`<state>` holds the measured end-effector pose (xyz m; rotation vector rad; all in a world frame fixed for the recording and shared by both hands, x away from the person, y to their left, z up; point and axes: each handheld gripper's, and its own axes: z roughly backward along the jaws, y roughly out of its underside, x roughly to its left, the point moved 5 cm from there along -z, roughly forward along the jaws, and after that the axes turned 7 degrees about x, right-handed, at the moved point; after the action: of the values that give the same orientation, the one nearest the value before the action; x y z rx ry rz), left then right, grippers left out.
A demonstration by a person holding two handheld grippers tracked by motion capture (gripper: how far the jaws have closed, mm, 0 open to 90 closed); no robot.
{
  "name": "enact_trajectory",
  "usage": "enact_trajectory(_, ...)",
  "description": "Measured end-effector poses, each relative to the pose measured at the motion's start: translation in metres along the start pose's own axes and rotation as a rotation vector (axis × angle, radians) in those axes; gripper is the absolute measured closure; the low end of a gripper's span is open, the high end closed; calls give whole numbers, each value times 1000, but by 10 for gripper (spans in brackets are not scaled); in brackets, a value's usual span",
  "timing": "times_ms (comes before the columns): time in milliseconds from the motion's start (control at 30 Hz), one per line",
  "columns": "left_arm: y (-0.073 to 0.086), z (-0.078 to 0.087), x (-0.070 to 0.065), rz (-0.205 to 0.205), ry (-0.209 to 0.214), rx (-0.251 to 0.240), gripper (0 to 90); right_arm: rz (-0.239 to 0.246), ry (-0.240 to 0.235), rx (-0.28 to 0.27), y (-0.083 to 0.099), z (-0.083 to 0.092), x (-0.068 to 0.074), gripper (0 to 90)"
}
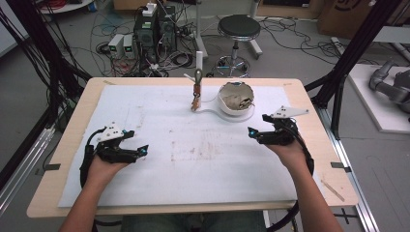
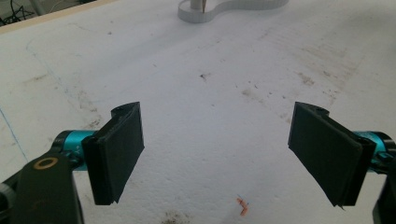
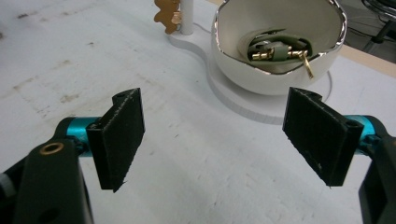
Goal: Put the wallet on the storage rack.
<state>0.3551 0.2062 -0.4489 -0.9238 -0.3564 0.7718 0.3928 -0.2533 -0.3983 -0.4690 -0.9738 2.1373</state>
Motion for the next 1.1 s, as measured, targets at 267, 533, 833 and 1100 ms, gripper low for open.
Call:
enact_trajectory(267, 1, -2, -2, -9, 7, 4, 182, -34, -15, -50, 29, 3, 4, 212)
enact_trajectory(533, 1, -5, -5, -7, 13, 1, 181, -78, -8, -100, 52, 6, 3, 197)
enact_trajectory(833, 1, -7, -7, -14, 15, 6, 181, -83, -4, -72, 60, -3, 2, 196)
enact_trajectory(1100, 1, -10, -8, -22, 22, 10, 181, -72, -11, -62, 61, -5, 2, 196)
